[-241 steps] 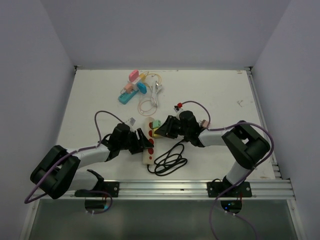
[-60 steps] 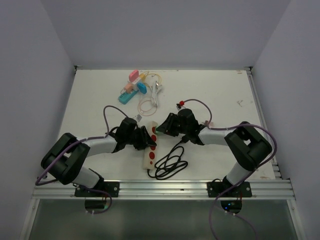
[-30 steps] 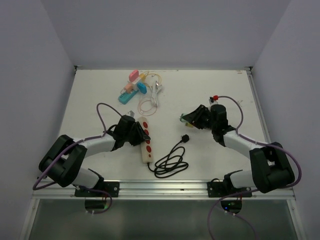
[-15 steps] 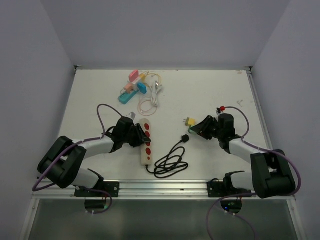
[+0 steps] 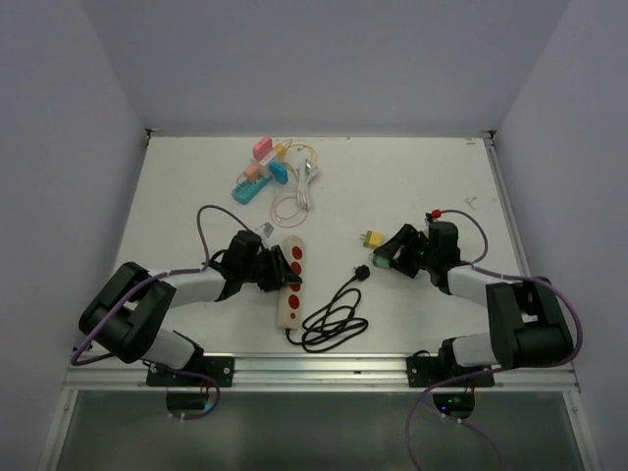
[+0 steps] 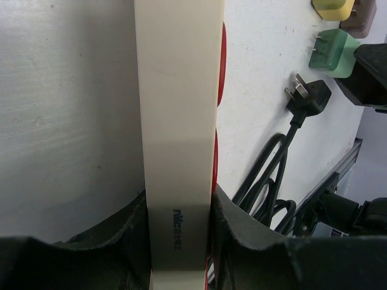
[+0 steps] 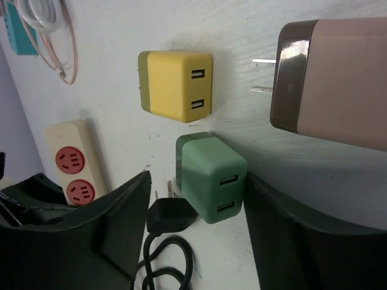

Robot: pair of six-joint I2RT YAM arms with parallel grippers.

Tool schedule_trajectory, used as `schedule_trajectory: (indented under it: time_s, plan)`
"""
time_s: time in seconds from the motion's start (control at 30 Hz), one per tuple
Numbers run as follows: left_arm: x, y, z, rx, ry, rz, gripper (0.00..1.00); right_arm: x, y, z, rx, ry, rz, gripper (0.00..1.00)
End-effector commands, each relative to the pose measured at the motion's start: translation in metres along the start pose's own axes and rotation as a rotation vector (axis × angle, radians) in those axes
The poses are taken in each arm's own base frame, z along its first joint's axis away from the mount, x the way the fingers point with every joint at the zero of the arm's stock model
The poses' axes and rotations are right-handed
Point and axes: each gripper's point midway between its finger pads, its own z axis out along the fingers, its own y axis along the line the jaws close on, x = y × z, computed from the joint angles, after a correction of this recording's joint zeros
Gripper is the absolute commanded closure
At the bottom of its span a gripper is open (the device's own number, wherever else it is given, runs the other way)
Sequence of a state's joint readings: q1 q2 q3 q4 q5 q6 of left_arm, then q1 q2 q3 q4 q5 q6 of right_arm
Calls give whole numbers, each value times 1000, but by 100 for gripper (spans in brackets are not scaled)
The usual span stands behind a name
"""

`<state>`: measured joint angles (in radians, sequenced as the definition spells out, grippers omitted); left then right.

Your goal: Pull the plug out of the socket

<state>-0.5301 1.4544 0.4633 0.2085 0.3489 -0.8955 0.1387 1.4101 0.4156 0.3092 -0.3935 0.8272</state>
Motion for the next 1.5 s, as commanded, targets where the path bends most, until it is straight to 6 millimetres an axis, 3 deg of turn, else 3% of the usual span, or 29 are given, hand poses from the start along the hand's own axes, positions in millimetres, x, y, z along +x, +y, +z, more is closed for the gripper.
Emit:
schedule_trajectory:
  time_s: [0.0,0.03,0.13,0.17,0.2,0.27,0.3,0.4,0.63,0.77,0.8,0.9,1.0,1.03,1.1,1.13,1.2,1.23,1.27,1.33,1.37,1.4,1.47]
  plan:
    - [17,15,1,-18,68,50,72,-27,13,-15,28,-90,-101,32]
    - [19,16,2,-19,73,50,68,-34,10,-19,61,-124,-115,23]
    - [19,16,3,-20,80,53,49,-44,10,-36,117,-174,-159,12]
    - [19,16,3,-22,82,58,47,-43,8,-40,134,-172,-161,11]
    - [19,16,3,-29,85,60,37,-43,8,-44,144,-169,-169,10]
    - [17,17,1,-41,87,79,28,-39,13,-53,133,-167,-186,9]
    - [14,17,-1,-56,80,87,16,-38,13,-56,132,-166,-196,9]
    - [4,20,-7,-117,55,125,1,-31,13,-67,132,-161,-227,8]
    - [-33,26,-42,-311,-53,256,1,-16,20,-100,111,-150,-285,8]
    - [-46,22,-63,-370,-87,321,1,-21,37,-126,94,-191,-332,7]
    - [-55,16,-69,-373,-122,344,0,-22,42,-134,82,-211,-344,7]
    - [-55,-6,-75,-334,-128,450,1,-22,49,-148,72,-225,-354,7]
    - [-42,-34,-72,-321,-126,596,0,-19,59,-160,36,-240,-360,7]
    - [-22,-51,-66,-286,-94,684,0,-19,62,-164,24,-252,-363,7]
    - [-7,-69,-57,-283,-73,765,0,-17,66,-169,8,-251,-361,7]
    - [14,-83,-51,-252,-39,839,0,-17,68,-170,5,-252,-362,7]
    - [27,-94,-39,-283,-22,912,0,-16,72,-175,-7,-257,-362,7]
    - [47,-104,-34,-267,6,983,0,-16,73,-177,-8,-258,-362,7]
    - [50,-116,-32,-274,-14,1016,0,-18,76,-181,-16,-272,-367,7]
    - [78,-117,-14,-296,45,1098,0,-19,78,-186,-18,-286,-377,6]
    - [82,-127,-10,-299,38,1119,0,-21,81,-190,-22,-303,-383,6]
    - [96,-120,1,-326,73,1157,0,-22,81,-192,-18,-309,-388,5]
    - [103,-124,10,-341,78,1181,0,-23,83,-197,-19,-323,-395,5]
